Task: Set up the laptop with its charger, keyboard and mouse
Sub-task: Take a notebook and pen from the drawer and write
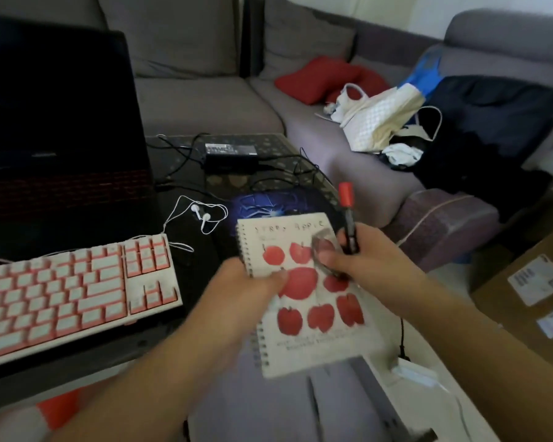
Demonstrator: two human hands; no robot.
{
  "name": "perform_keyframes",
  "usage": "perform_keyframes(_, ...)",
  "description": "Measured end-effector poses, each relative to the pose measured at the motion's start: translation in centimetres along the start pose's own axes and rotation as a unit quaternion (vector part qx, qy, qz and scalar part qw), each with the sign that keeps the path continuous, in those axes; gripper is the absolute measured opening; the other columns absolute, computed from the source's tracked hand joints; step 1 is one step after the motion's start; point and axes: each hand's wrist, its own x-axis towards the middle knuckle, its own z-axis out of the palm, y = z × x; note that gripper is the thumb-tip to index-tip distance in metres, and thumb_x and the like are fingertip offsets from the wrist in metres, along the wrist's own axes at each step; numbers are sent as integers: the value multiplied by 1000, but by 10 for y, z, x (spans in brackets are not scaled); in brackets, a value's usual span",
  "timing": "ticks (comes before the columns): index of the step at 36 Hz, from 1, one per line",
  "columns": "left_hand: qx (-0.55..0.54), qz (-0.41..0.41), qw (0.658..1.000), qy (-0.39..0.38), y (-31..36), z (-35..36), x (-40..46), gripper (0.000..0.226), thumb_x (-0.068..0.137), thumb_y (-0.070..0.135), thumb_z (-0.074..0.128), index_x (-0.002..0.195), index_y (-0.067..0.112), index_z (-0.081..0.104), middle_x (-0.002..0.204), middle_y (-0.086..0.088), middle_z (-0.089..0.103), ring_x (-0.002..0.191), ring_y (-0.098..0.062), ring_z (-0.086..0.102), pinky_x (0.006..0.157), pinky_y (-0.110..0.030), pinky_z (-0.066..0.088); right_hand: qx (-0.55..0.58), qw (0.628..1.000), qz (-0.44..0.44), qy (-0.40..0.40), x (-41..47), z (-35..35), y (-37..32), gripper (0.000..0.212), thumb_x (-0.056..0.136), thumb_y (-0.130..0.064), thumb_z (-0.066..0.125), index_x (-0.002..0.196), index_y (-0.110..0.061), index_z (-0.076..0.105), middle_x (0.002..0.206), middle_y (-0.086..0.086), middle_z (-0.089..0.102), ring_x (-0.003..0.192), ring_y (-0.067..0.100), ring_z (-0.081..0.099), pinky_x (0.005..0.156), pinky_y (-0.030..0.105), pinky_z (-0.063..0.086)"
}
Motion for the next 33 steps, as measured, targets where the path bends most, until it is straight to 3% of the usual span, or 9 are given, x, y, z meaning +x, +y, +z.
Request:
perform_keyframes(5,48,20,993,104,18,-37,44,14,97,18,72,111,19,74,99,-1,82,83,-20,80,66,-33,64,-76,997,-8,-13,60,37,-29,11,95,-30,76,97,-20,71,83,-3,80,76,10,78,73,31,62)
perform_keyframes(11,154,28,974,163,11,-50,68,38,94,31,66,131,22,63,118,0,72,99,-21,71,81,-39,60,-259,962,-29,76,84,73,-37,27,94,-40,62,108,-20,51,99,4,67,88,28,70,81,53,62)
perform_keyframes(15,253,58,950,173,5,-41,54,54,92,24,64,144,22,48,143,-4,48,120,-23,58,97,-36,51,-212,974,-24,74,79,63,-34,16,101,-32,57,107,-17,53,95,2,64,78,18,65,62,35,53)
perform_keyframes(18,256,116,943,176,0,-27,37,55,97,16,65,148,23,45,150,2,40,118,-8,52,93,-18,44,-142,988,-2,59,67,49,-24,11,104,-31,55,101,-21,57,93,4,69,79,21,69,66,45,59)
perform_keyframes(20,182,145,962,140,-1,-15,29,37,100,21,66,133,33,54,134,10,59,102,3,63,77,-5,49,-97,995,-7,15,52,40,-16,16,103,-30,59,96,-16,61,84,5,71,70,21,66,67,48,57)
perform_keyframes(23,47,118,992,28,-5,5,17,27,98,46,66,123,38,63,113,11,75,95,-3,74,89,-29,61,-24,991,-42,-121,18,28,-6,24,104,-22,64,87,-5,62,69,10,59,57,19,51,54,33,44)
perform_keyframes(25,63,118,991,-20,-13,20,11,22,100,49,62,118,37,63,107,8,76,93,-8,76,89,-36,62,-24,977,-41,-208,-5,25,2,18,104,-20,64,94,-6,70,75,13,67,61,26,62,57,35,52)
perform_keyframes(28,131,100,986,-30,-38,42,7,12,107,36,54,115,33,62,97,7,72,80,-7,73,71,-26,62,-68,958,5,-277,-24,23,28,12,101,-17,67,105,-11,76,93,5,79,84,21,77,74,37,63)
perform_keyframes(33,247,14,968,-48,-98,60,17,8,108,32,52,103,31,58,97,9,75,88,-9,72,89,-41,59,-182,912,194,-313,-26,31,117,23,97,-12,67,117,-11,78,103,-4,80,94,13,78,81,31,65)
